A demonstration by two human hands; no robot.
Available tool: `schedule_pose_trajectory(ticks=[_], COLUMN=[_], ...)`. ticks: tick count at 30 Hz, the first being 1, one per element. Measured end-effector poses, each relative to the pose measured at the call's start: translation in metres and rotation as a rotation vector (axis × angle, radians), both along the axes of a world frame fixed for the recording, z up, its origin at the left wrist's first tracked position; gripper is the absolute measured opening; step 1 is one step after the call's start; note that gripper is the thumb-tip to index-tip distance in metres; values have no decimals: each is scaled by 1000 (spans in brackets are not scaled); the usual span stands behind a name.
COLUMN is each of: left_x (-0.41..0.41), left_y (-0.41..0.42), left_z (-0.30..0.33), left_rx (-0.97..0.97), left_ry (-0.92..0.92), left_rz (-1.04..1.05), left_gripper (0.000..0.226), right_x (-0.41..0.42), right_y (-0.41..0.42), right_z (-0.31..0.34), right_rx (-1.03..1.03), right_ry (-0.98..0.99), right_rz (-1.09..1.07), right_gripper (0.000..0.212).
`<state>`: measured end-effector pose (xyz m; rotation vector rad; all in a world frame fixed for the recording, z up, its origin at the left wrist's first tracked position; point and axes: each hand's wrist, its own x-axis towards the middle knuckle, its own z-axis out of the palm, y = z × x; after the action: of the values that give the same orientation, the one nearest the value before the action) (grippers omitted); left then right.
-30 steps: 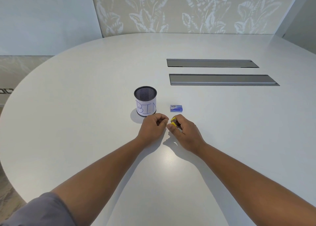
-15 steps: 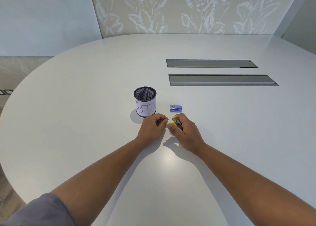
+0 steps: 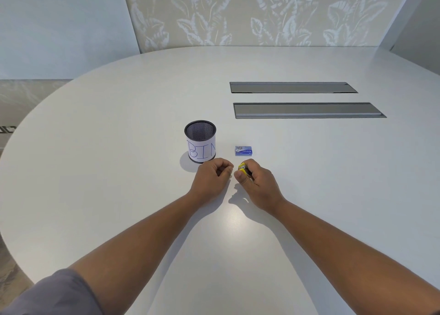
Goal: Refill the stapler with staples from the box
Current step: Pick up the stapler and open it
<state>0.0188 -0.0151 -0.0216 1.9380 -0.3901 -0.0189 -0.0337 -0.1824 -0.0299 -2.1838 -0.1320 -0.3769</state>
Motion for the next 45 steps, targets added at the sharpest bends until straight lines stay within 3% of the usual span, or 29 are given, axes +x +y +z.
schedule_pose_trajectory(ticks=[12,23,28,31,36,45], left_x=[-1,-6,-6,-3,1,2], left_y=[2,5,6,8,10,11], left_z=[1,8,5,5,8,6], left_rx=[-24,-188,-117,-105,-113,-152], left_ry=[11,234,169,157,178,222], left_rz=[-22,-211,-239,-276,-322,-301], left_gripper=[9,28,11,7,17,16], right_x=[0,0,1,0,0,-2], right_y=[1,1,2,2,2,2], right_z=[-1,-8,-7,-8,-6,-3], right_rx=[-31,-73,-150,-126,-72,-20], right_ry=[21,25,-22,-46,-67,-83], right_rz=[-11,-18,5,-19,-22,-37], right_gripper=[42,54,58,50,25,24])
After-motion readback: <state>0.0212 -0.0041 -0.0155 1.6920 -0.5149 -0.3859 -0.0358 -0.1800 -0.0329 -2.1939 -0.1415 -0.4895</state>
